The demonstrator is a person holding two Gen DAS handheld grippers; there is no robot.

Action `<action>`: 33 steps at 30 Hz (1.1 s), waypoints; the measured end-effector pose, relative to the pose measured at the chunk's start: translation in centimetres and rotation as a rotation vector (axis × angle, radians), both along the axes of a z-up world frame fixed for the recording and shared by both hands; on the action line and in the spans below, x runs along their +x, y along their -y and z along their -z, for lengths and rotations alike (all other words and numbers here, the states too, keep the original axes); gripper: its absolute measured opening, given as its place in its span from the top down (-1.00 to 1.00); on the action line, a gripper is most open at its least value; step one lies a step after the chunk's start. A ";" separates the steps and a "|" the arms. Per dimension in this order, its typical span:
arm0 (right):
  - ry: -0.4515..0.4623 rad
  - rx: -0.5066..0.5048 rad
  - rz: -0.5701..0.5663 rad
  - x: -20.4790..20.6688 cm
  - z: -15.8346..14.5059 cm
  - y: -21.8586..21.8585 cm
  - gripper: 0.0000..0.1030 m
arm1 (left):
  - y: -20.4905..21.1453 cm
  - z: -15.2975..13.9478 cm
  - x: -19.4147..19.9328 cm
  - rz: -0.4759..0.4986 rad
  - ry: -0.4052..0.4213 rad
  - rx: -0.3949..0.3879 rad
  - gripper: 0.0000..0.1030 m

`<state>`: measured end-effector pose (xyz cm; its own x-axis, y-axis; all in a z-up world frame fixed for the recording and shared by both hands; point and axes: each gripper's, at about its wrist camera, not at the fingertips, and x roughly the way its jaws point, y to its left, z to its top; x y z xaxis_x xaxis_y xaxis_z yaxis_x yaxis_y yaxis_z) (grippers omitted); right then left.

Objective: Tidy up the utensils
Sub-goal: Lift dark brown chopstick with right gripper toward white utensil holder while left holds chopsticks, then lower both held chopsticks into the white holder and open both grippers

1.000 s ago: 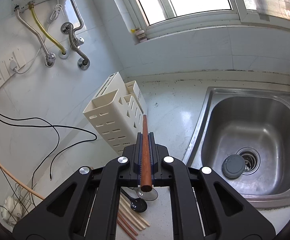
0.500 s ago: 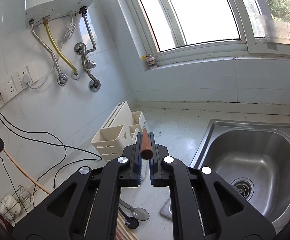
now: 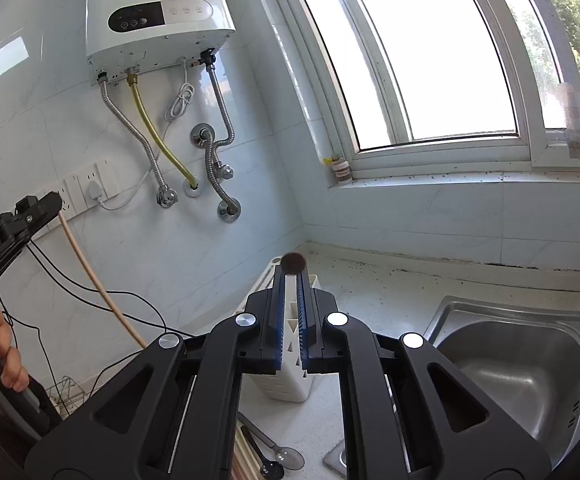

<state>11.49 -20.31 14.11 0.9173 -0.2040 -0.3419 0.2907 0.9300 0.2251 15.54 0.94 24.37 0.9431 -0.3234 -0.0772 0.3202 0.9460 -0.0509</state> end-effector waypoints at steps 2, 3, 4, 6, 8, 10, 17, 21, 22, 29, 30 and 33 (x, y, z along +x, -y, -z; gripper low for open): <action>-0.013 -0.011 -0.021 0.1 -0.6 0.0 0.90 | 0.6 -0.9 1.1 -0.006 0.030 0.010 0.93; -0.019 -0.011 -0.035 0.3 -0.8 0.0 0.89 | 1.0 -1.3 1.7 -0.013 0.039 0.019 0.93; -0.024 -0.011 -0.046 0.4 -0.9 0.1 0.90 | 1.3 -1.4 2.2 -0.015 0.044 0.020 0.93; -0.049 -0.005 -0.067 1.0 -1.0 0.1 0.90 | 2.0 -1.5 3.4 -0.020 0.050 0.024 0.93; -0.076 0.007 -0.093 1.6 -0.9 0.3 0.90 | 2.7 -1.2 4.5 -0.026 0.048 0.032 0.93; -0.107 0.011 -0.110 2.3 -0.6 0.2 0.90 | 3.2 -0.7 5.7 -0.015 0.027 0.022 0.93; -0.168 0.000 -0.160 3.5 0.3 -0.6 0.90 | 4.7 1.5 8.4 0.013 -0.010 0.035 0.93; -0.217 -0.005 -0.171 4.9 1.5 -0.8 0.89 | 5.0 3.2 9.5 0.027 -0.050 0.050 0.93; -0.227 0.000 -0.172 5.4 1.8 -0.8 0.89 | 5.0 3.6 9.7 0.034 -0.063 0.054 0.93; -0.291 -0.004 -0.197 8.4 3.3 -1.2 0.89 | 4.5 6.3 11.1 0.036 -0.137 0.063 0.93; -0.303 -0.010 -0.194 8.9 3.6 -1.2 0.89 | 4.3 6.6 11.3 0.036 -0.149 0.060 0.93; -0.342 -0.002 -0.188 10.5 4.4 -1.0 0.89 | 3.7 7.5 11.8 0.023 -0.177 0.061 0.93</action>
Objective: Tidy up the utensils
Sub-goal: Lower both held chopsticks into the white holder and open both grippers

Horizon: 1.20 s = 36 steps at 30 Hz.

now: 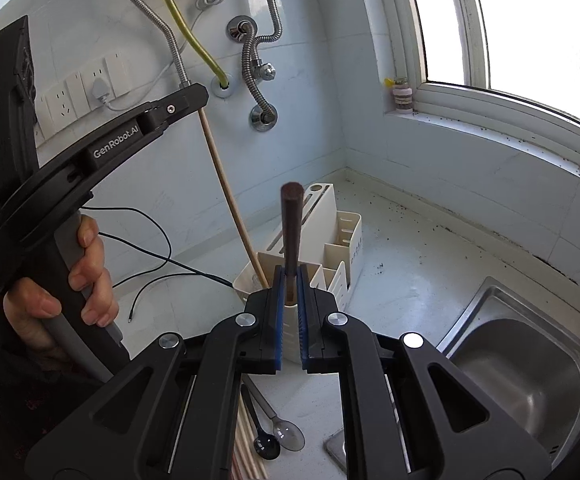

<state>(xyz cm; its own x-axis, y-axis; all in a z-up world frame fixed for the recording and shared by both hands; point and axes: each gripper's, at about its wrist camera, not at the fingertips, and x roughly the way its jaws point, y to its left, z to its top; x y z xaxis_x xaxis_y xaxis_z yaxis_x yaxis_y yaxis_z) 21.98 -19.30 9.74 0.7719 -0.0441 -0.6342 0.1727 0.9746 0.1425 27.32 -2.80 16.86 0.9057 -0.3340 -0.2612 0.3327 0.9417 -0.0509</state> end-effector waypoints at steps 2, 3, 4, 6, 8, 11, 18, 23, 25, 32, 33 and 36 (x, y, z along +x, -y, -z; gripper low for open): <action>-0.015 0.013 0.000 0.9 0.5 0.3 0.89 | -0.5 0.4 0.4 0.005 -0.028 -0.019 0.93; -0.019 0.019 0.002 1.2 0.8 0.4 0.89 | -0.7 0.7 0.5 0.008 -0.043 -0.026 0.93; -0.025 0.021 0.000 1.6 1.1 0.4 0.89 | -0.8 0.9 0.7 0.008 -0.055 -0.028 0.93; -0.034 0.020 0.003 2.3 1.5 0.6 0.89 | -1.0 1.2 0.8 -0.003 -0.069 -0.023 0.82; -0.049 0.009 0.006 2.8 1.9 0.7 0.89 | -1.2 1.3 0.8 -0.008 -0.072 -0.019 0.61; -0.061 0.018 0.002 3.3 2.3 1.0 0.89 | -1.2 1.3 0.5 -0.026 -0.067 -0.001 0.44; -0.059 0.029 -0.003 3.3 2.0 1.3 0.80 | -1.7 0.8 -0.3 -0.051 -0.068 0.009 0.24; -0.024 0.045 -0.004 1.6 0.8 1.3 0.68 | -2.9 0.1 -2.2 -0.076 -0.058 0.003 0.14; 0.004 0.052 -0.015 0.7 0.1 1.2 0.67 | -3.4 -0.2 -3.4 -0.085 -0.057 0.002 0.10; 0.056 0.062 -0.094 -3.2 -0.9 0.6 0.58 | -4.2 0.0 -8.7 -0.107 -0.051 0.046 -0.03; 0.044 0.062 -0.096 -3.7 -0.5 0.6 0.58 | -4.3 0.3 -9.4 -0.113 -0.057 0.060 -0.04; -0.011 0.084 -0.108 -4.7 1.2 0.7 0.58 | -4.6 1.6 -11.6 -0.122 -0.077 0.082 -0.04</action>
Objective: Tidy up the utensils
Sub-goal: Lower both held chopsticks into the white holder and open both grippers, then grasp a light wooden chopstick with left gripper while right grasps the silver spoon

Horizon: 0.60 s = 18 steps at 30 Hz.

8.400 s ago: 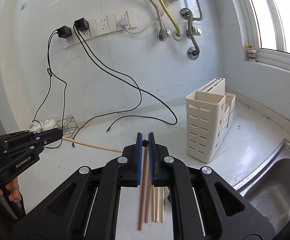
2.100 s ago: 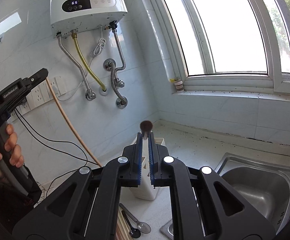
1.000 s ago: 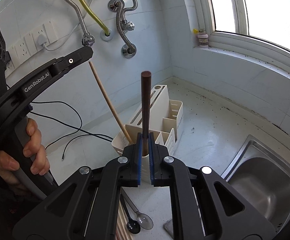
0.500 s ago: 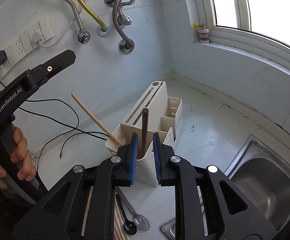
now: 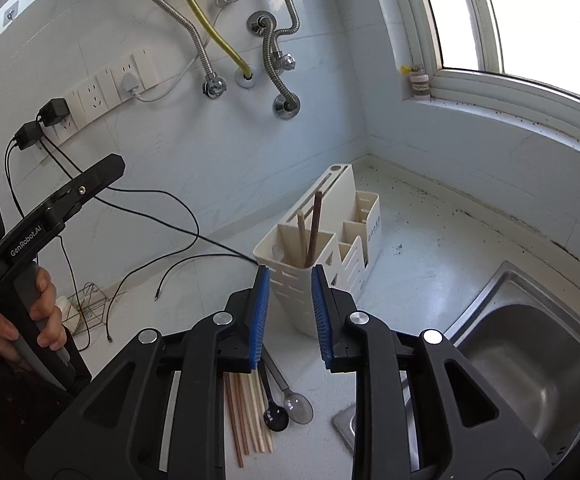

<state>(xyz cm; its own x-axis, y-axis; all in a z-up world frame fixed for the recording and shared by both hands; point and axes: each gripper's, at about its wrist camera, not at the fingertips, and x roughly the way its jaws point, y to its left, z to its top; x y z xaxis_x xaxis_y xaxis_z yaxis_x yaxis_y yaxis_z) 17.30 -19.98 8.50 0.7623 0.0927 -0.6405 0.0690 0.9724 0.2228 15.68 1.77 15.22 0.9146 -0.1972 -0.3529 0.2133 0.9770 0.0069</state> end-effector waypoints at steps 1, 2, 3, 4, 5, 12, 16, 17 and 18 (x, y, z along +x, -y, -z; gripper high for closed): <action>-0.018 0.003 -0.002 -0.3 0.8 0.0 0.58 | -0.1 0.6 -0.7 -0.004 -0.010 0.002 -0.05; -0.038 0.006 -0.001 -0.5 1.6 0.1 0.58 | -0.3 1.2 -1.4 -0.010 -0.020 0.008 -0.05; -0.059 0.014 0.003 -0.7 2.5 0.2 0.58 | -0.5 1.8 -2.0 -0.016 -0.032 0.008 -0.05; -0.085 0.028 0.008 -0.9 3.5 0.4 0.58 | -0.7 2.5 -2.6 -0.017 -0.050 0.002 -0.05; -0.106 0.040 0.011 -1.1 4.4 0.5 0.58 | -1.0 3.2 -3.2 -0.021 -0.069 -0.006 -0.05; -0.254 0.173 0.075 -1.9 10.9 1.5 0.58 | -2.7 9.8 -6.6 -0.056 -0.237 -0.038 -0.05; -0.298 0.267 0.126 -2.4 13.7 1.9 0.58 | -3.0 13.7 -8.6 -0.053 -0.345 -0.035 -0.05; -0.302 0.302 0.142 -2.5 14.3 2.1 0.58 | -2.9 14.6 -9.1 -0.058 -0.365 -0.025 -0.05; -0.307 0.338 0.158 -2.6 14.9 2.3 0.58 | -2.8 15.4 -9.5 -0.060 -0.385 -0.020 -0.05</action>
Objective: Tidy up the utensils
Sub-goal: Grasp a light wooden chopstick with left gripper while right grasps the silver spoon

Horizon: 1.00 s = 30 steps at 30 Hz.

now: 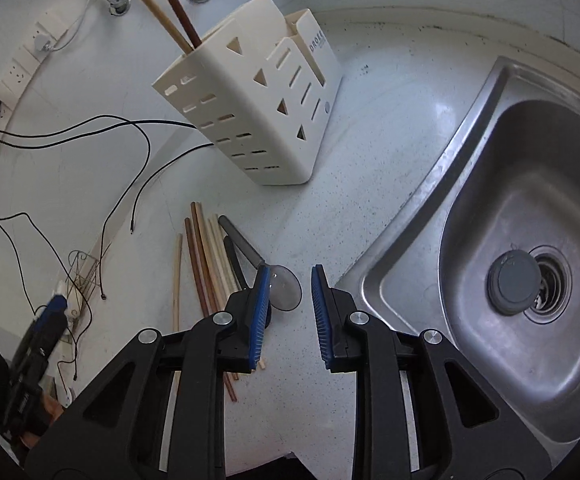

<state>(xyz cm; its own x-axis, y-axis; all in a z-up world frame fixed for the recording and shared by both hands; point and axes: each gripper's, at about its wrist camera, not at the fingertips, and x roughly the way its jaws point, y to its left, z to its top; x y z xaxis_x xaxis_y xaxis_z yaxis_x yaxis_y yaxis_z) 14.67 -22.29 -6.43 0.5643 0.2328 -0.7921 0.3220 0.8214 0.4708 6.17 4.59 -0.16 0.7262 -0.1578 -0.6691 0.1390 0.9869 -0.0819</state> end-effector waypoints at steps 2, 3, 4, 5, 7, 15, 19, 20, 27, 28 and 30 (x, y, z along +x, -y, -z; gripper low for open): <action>-0.016 0.054 0.022 0.0 1.1 0.3 0.58 | 0.3 1.4 -0.8 0.014 -0.031 -0.009 -0.04; -0.024 0.068 0.028 0.0 1.7 0.2 0.58 | 0.5 2.0 -1.1 0.020 -0.037 -0.004 -0.04; -0.032 0.075 0.031 0.1 2.1 0.2 0.58 | 0.7 2.6 -1.4 0.027 -0.041 0.004 -0.04; -0.036 0.085 0.033 0.2 2.5 0.1 0.58 | 0.9 3.1 -1.5 0.032 -0.051 0.019 -0.02; -0.041 0.105 0.036 0.2 3.0 -0.2 0.58 | 1.3 4.0 -2.0 0.033 -0.060 0.055 0.02; -0.089 0.132 0.066 0.9 5.2 -1.0 0.58 | 1.9 6.8 -2.8 0.027 -0.140 0.111 0.23; -0.100 0.146 0.072 1.1 5.7 -1.1 0.58 | 2.1 7.8 -2.9 0.031 -0.160 0.129 0.27; -0.100 0.150 0.072 1.2 5.8 -1.2 0.58 | 2.1 7.9 -2.9 0.029 -0.165 0.127 0.30; -0.095 0.172 0.096 1.0 6.1 -0.7 0.62 | 2.4 8.0 -3.2 0.047 -0.170 0.126 0.42; -0.095 0.172 0.098 1.0 6.0 -0.7 0.62 | 2.5 8.2 -3.2 0.054 -0.176 0.128 0.43; -0.095 0.175 0.105 1.0 6.1 -0.7 0.64 | 2.8 8.4 -3.4 0.060 -0.186 0.138 0.51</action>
